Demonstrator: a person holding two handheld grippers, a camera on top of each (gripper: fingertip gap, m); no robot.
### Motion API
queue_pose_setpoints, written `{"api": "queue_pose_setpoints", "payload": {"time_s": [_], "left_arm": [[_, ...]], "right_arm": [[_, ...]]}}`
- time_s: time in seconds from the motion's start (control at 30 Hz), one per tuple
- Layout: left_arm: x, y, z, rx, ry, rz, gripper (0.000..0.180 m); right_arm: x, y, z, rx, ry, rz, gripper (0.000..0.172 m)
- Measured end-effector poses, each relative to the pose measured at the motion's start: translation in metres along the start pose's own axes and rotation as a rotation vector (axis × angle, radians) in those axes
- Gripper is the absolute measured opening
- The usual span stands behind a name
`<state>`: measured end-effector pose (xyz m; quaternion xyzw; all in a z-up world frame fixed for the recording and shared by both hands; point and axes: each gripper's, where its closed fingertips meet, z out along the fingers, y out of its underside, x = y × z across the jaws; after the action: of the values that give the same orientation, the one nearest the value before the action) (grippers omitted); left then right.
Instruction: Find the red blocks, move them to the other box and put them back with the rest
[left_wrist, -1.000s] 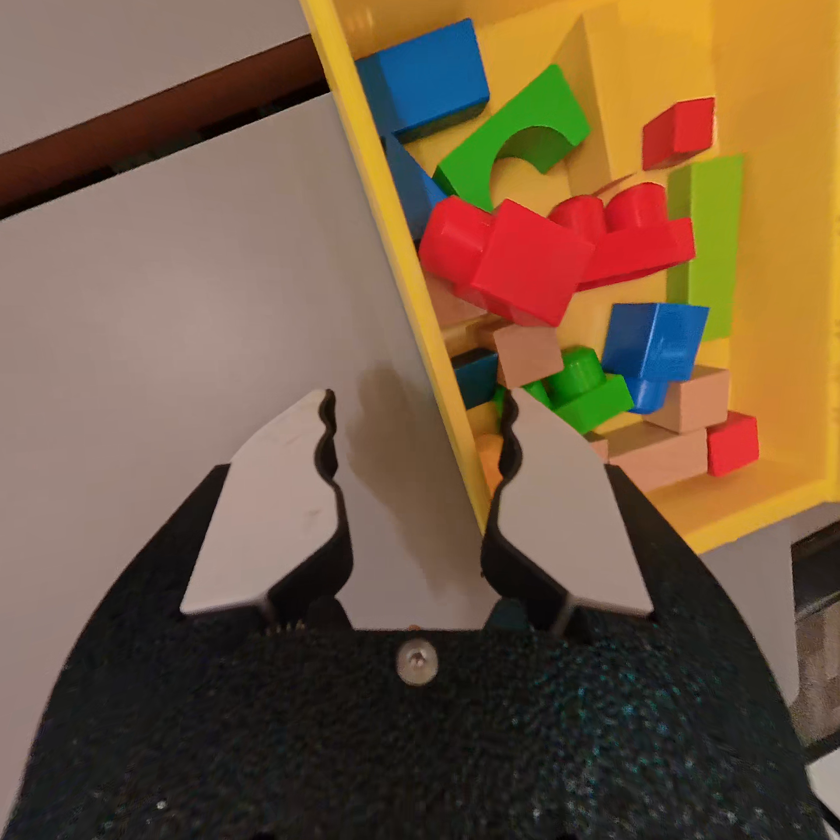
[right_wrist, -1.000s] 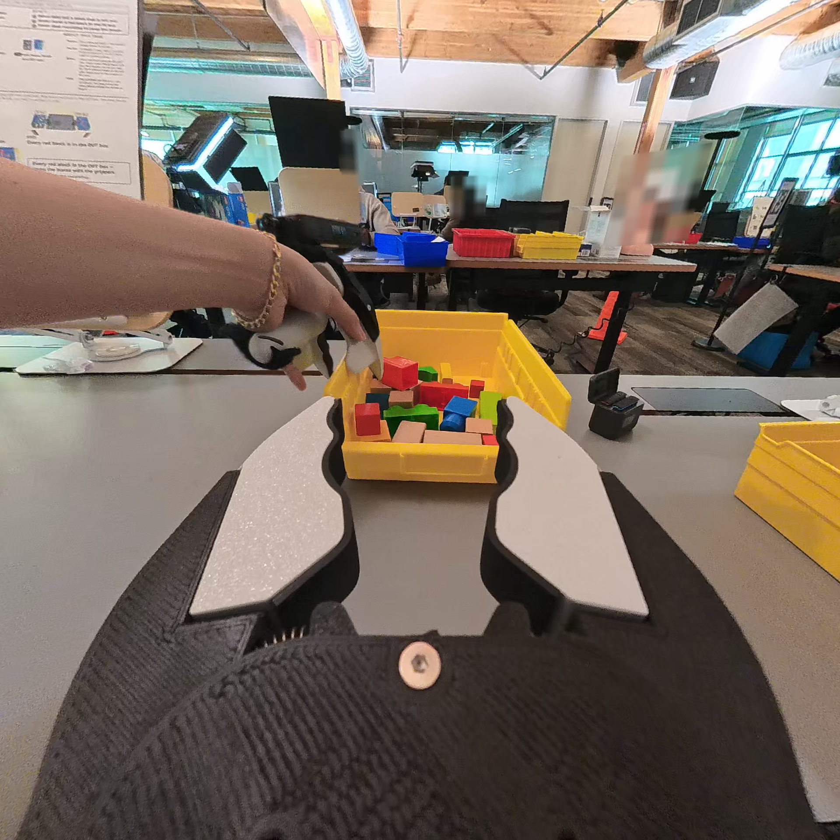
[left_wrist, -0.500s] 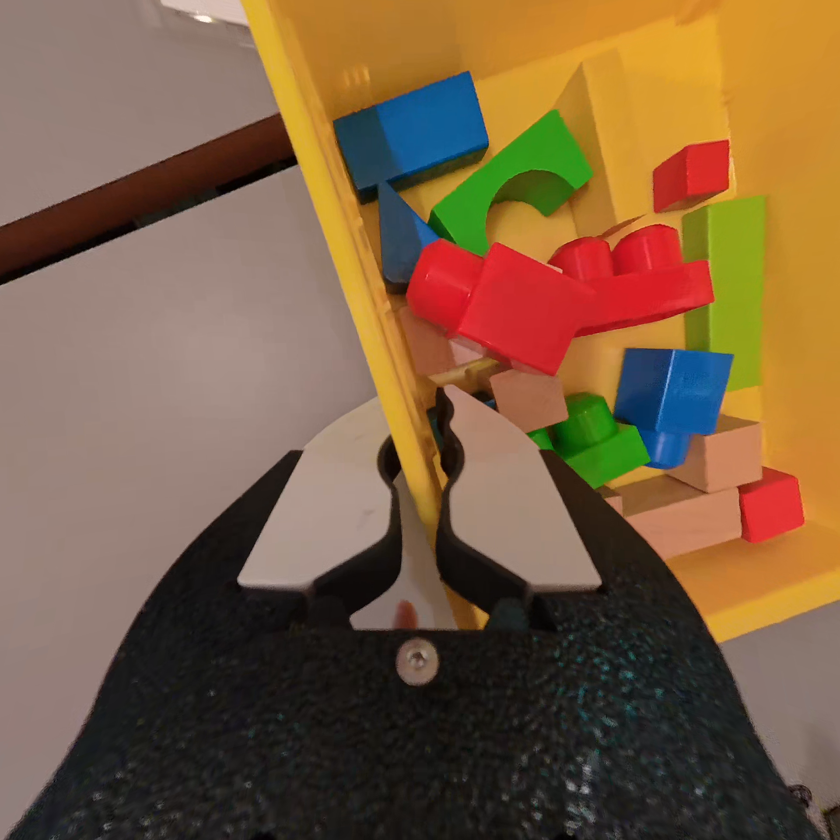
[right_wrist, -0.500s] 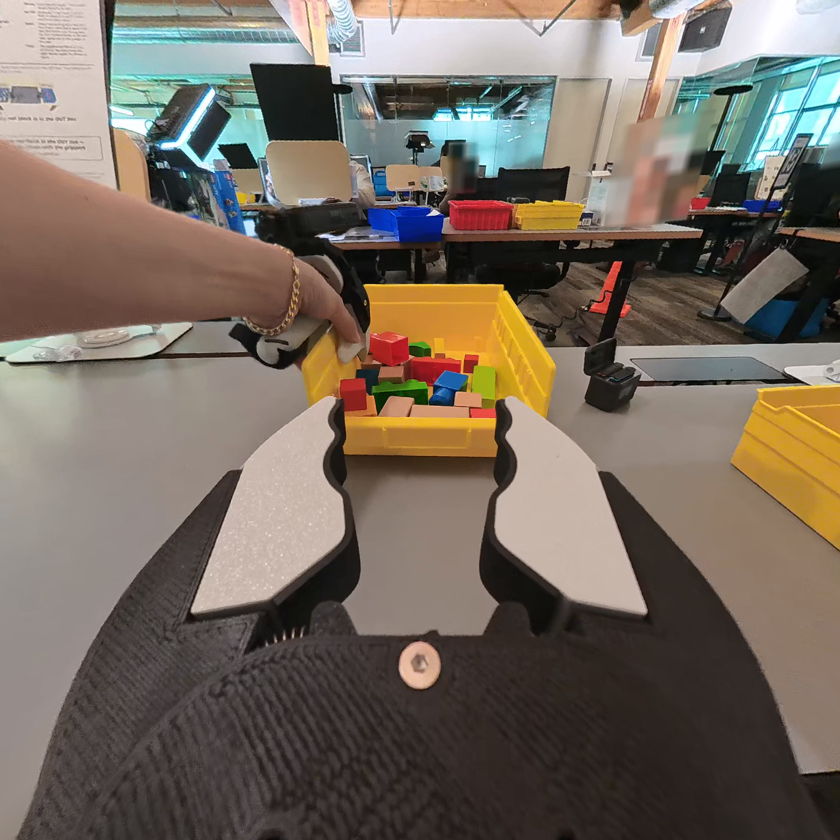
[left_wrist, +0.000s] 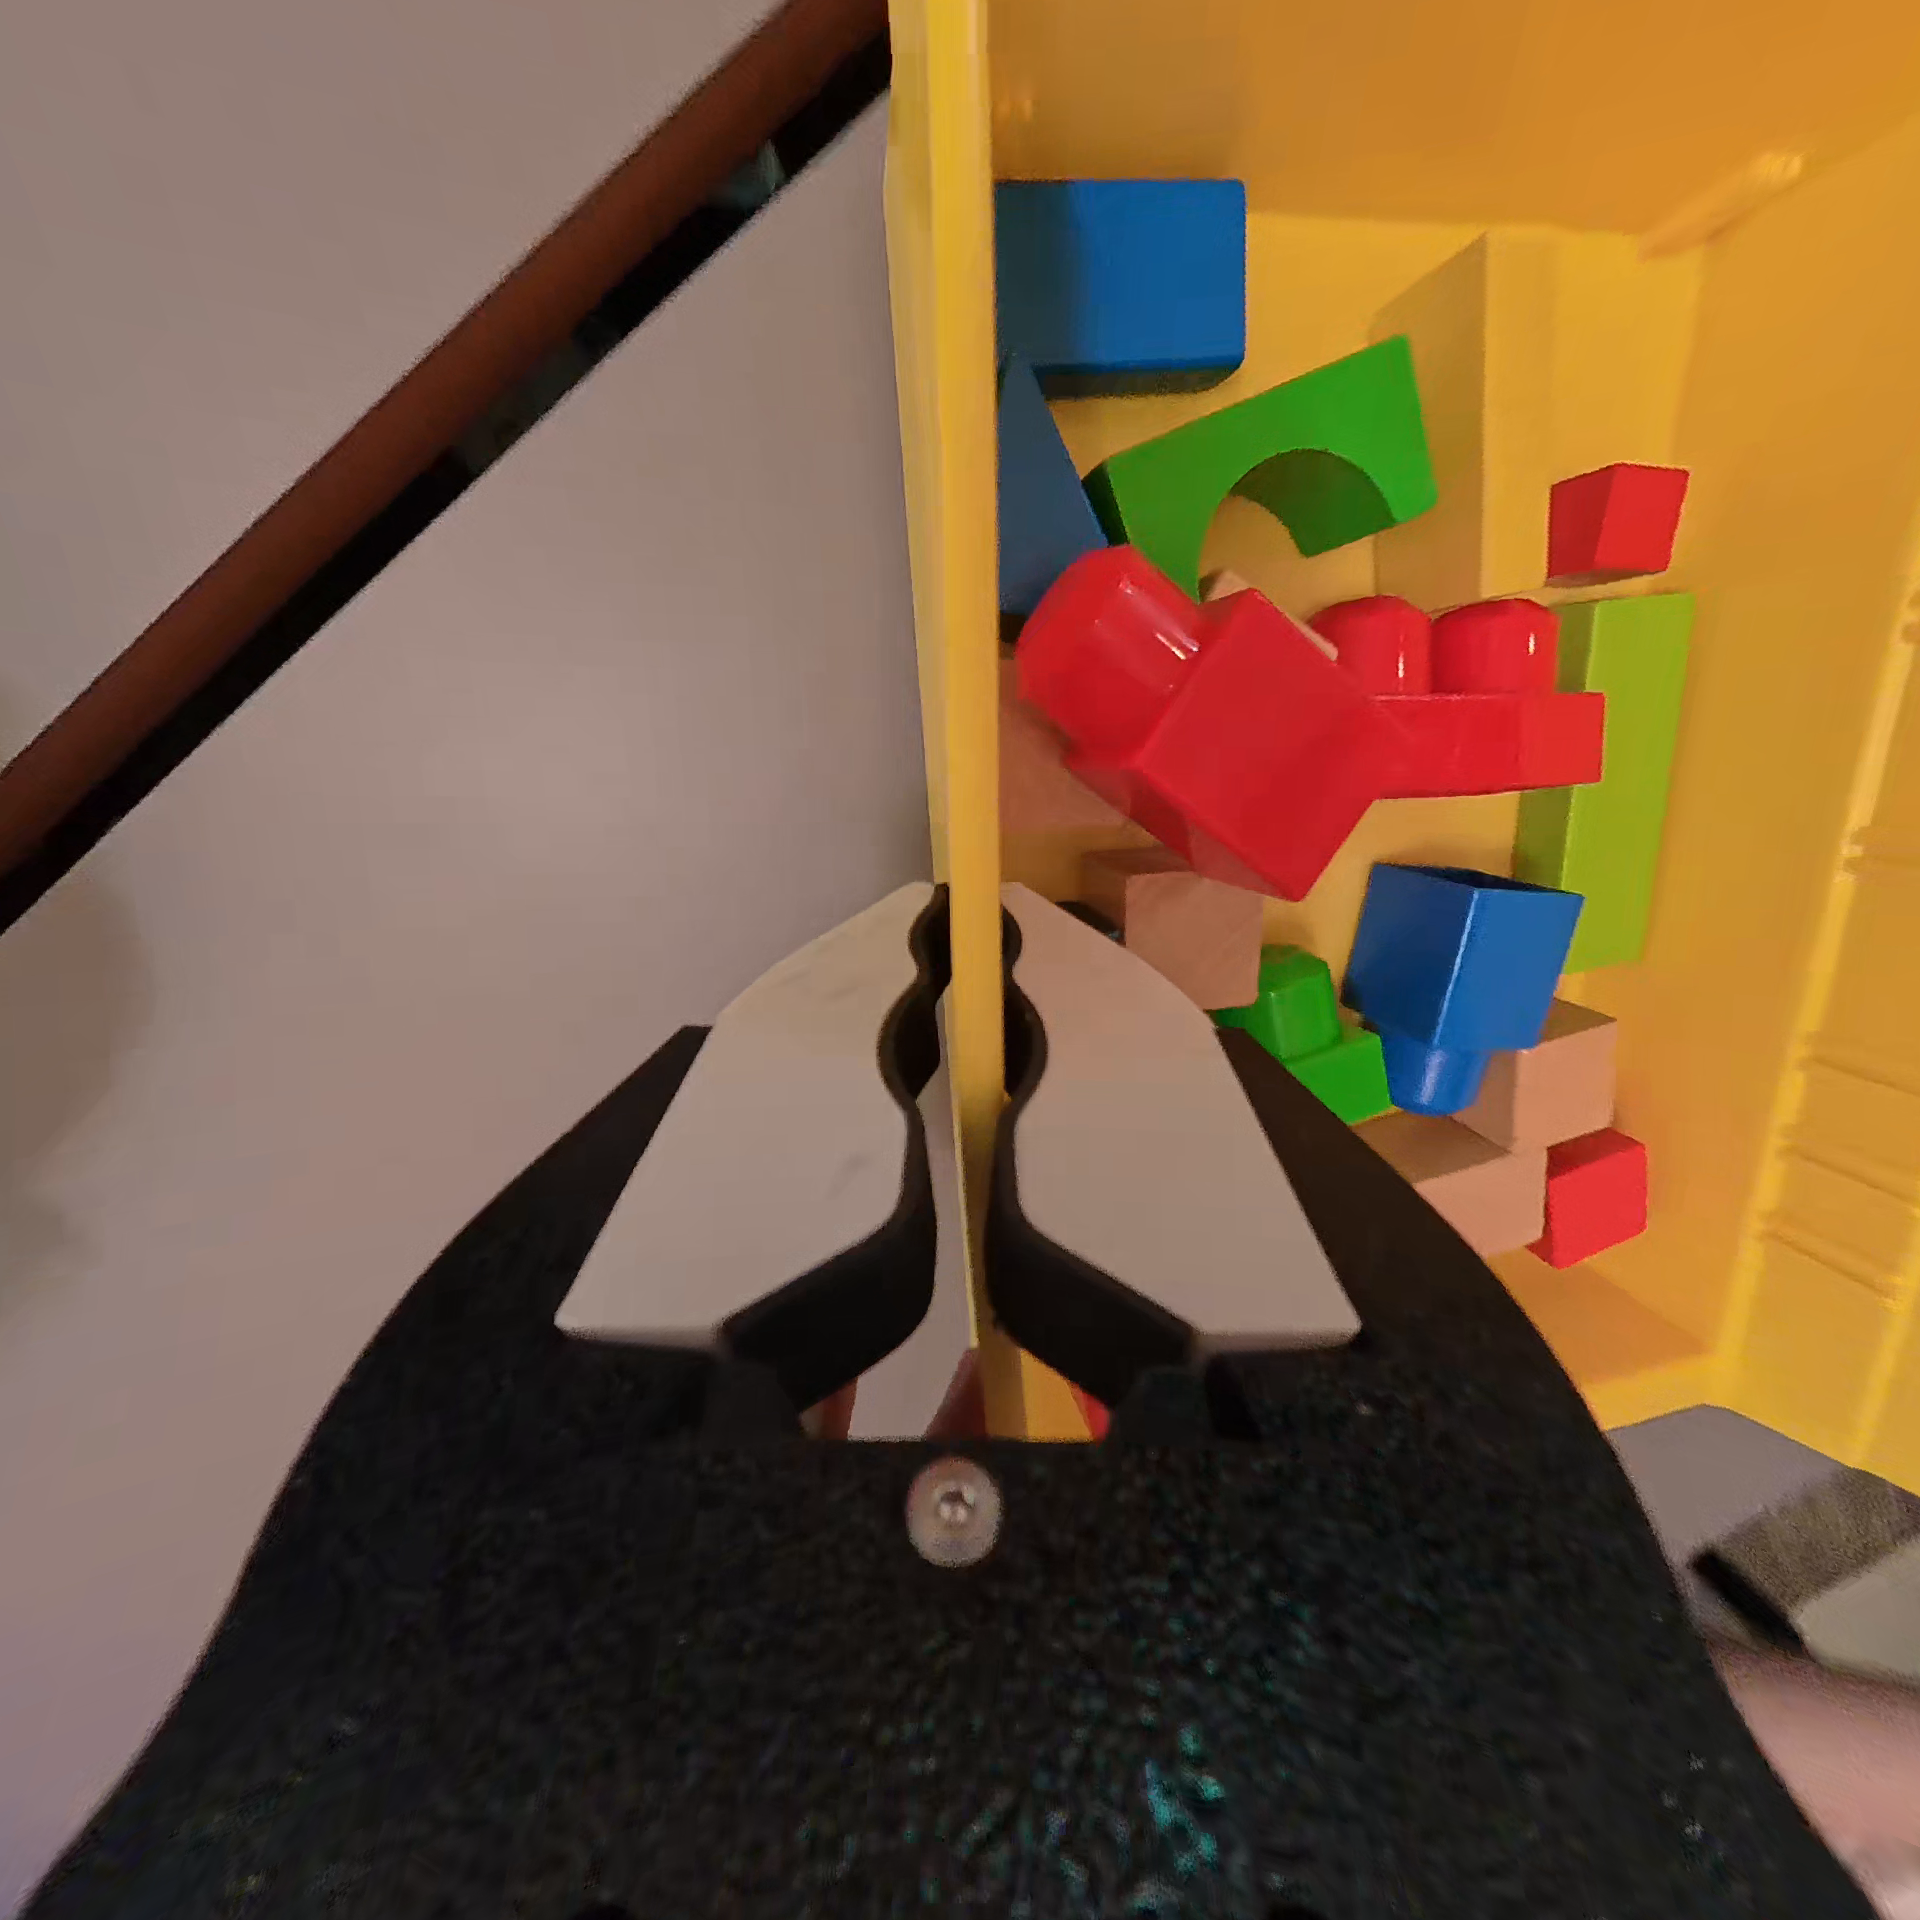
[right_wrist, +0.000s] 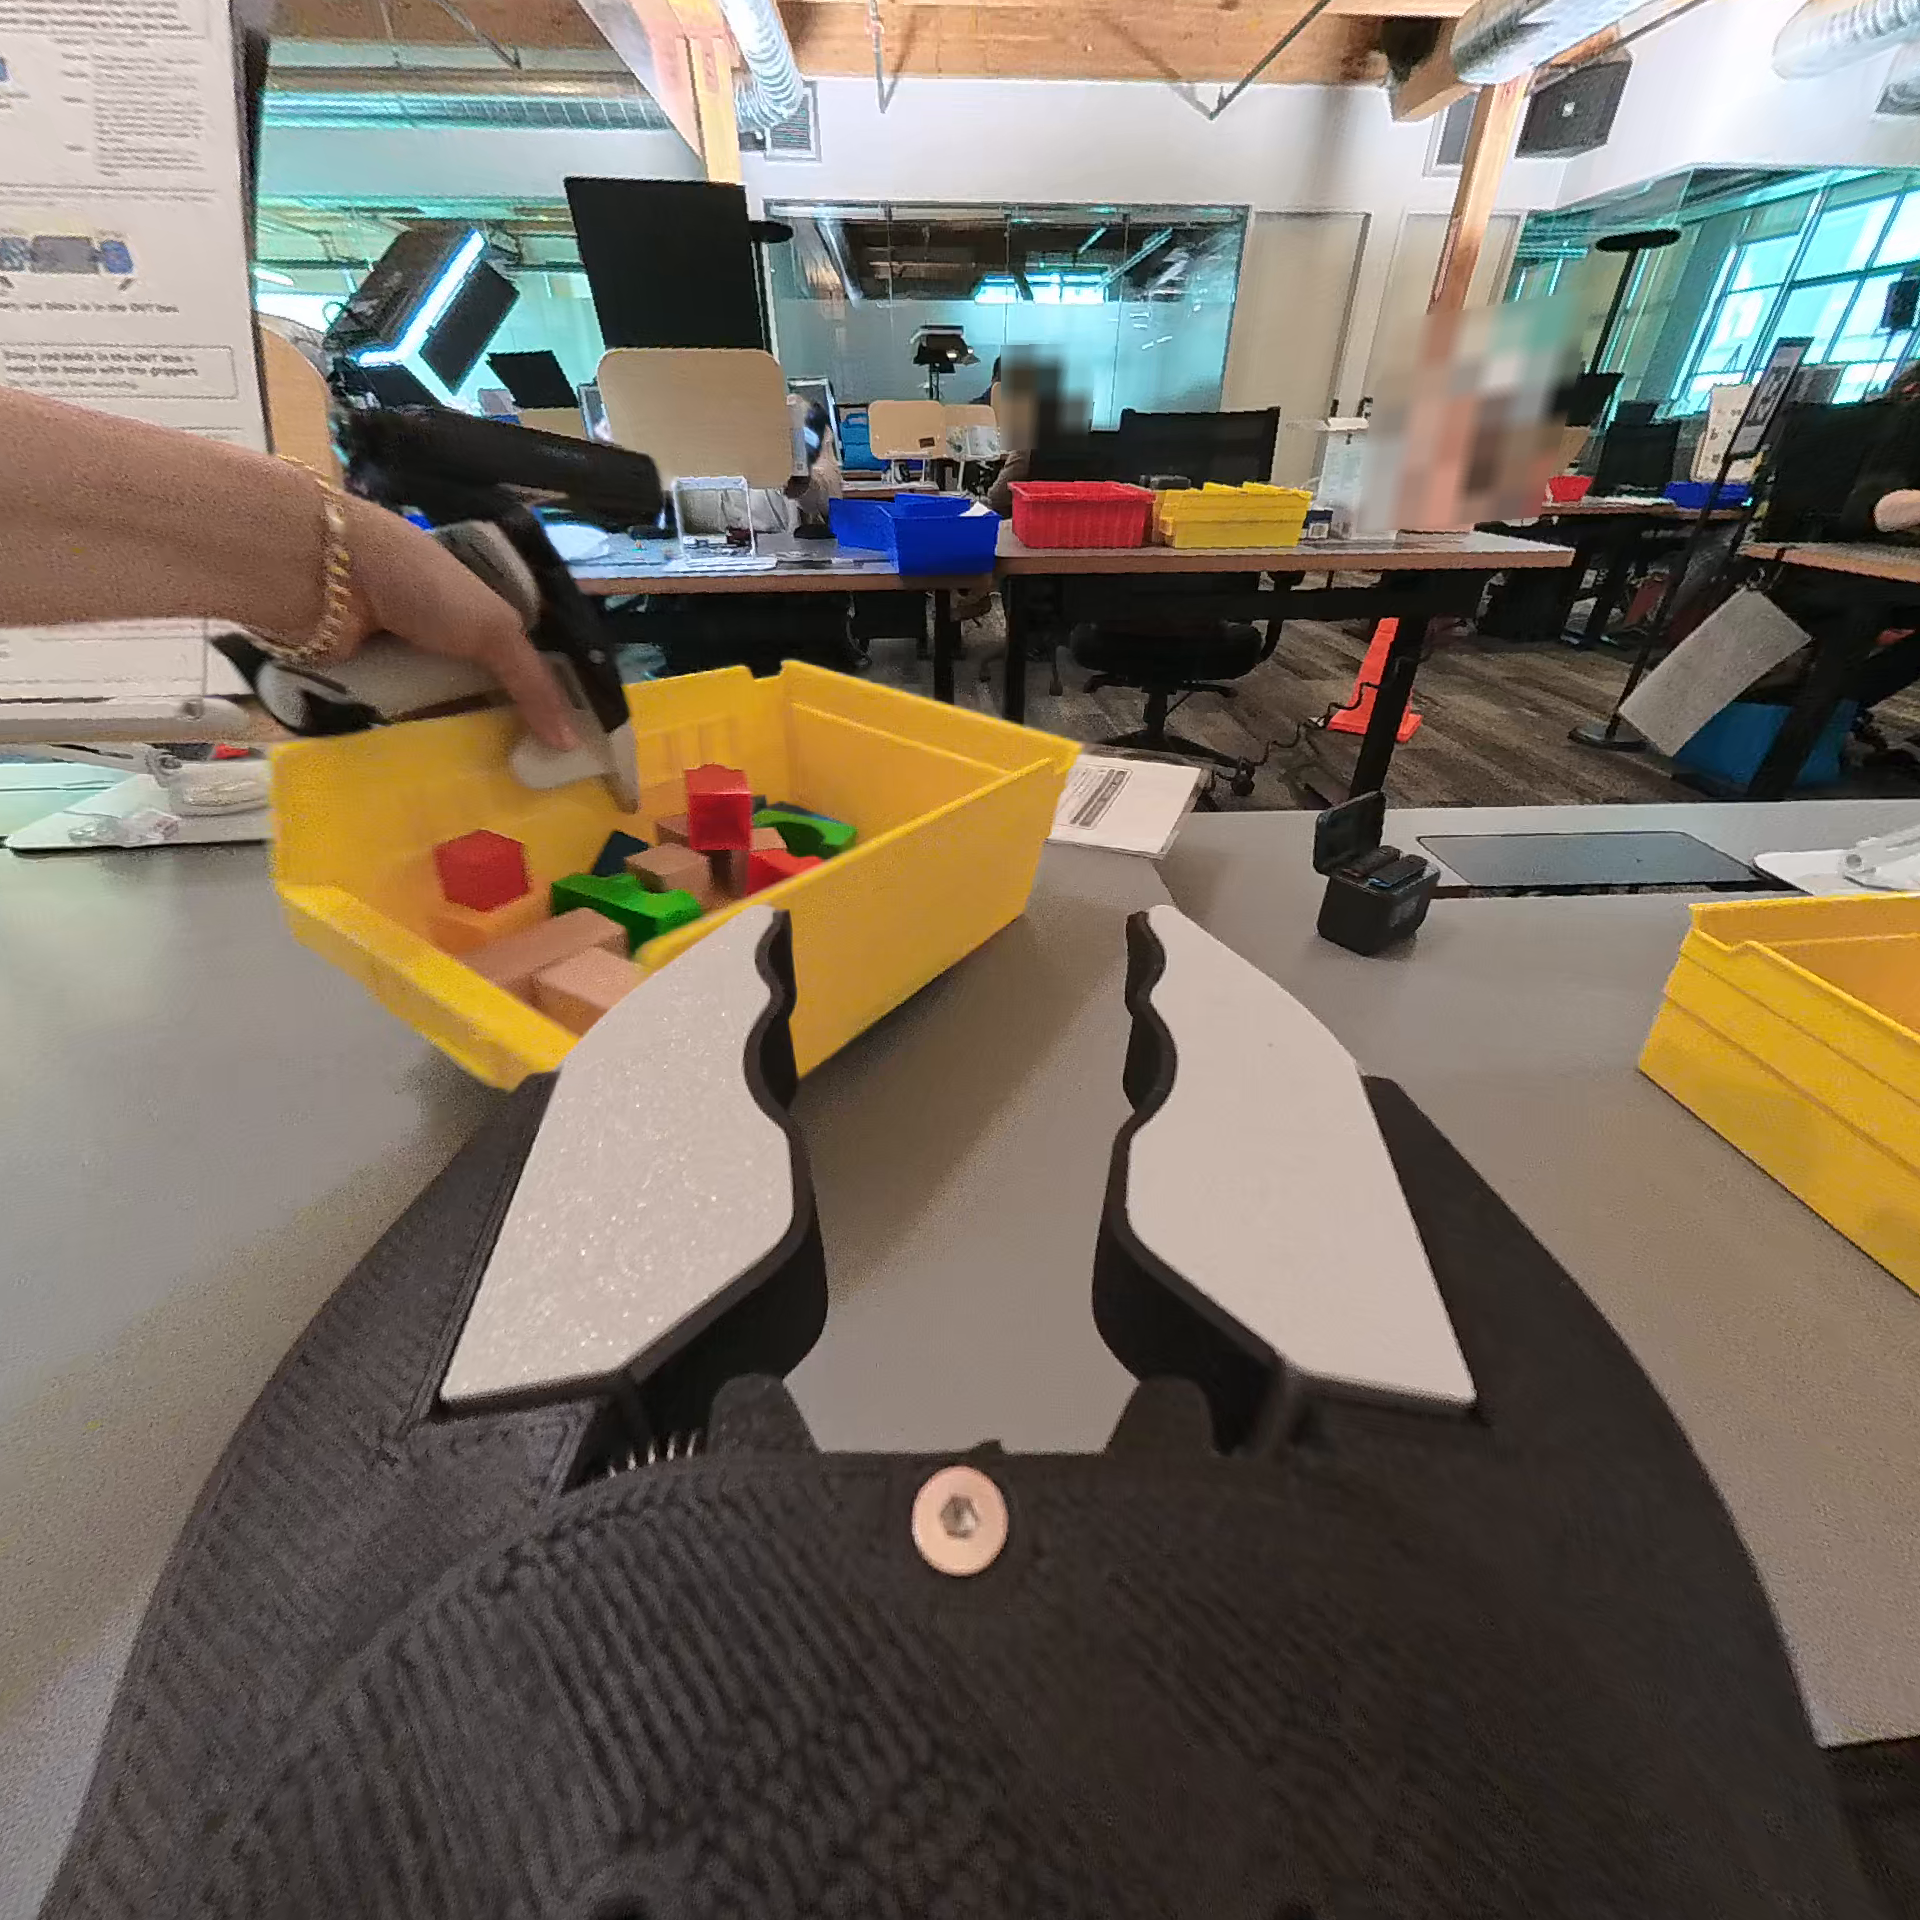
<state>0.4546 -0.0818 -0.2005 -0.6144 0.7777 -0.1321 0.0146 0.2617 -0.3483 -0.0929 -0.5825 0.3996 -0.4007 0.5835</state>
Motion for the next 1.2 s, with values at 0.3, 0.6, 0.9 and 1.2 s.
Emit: {"api": "queue_pose_setpoints", "payload": {"time_s": [0.3, 0.6, 0.9, 1.2], "left_arm": [[-0.075, 0.108, -0.071, -0.119, 0.065, 0.126, 0.005], [-0.159, 0.242, -0.173, -0.062, 0.122, 0.087, 0.005], [-0.302, 0.387, -0.281, 0.085, 0.066, -0.150, 0.005], [-0.433, 0.516, -0.360, 0.229, -0.059, -0.493, 0.006]], "right_arm": [[-0.025, -0.003, 0.009, -0.010, -0.051, -0.012, 0.061], [-0.108, 0.008, 0.033, -0.106, -0.220, -0.070, 0.062], [-0.305, 0.038, 0.052, -0.220, -0.676, 0.014, 0.077], [-0.546, 0.005, 0.136, -0.403, -0.975, 0.242, 0.096]]}}
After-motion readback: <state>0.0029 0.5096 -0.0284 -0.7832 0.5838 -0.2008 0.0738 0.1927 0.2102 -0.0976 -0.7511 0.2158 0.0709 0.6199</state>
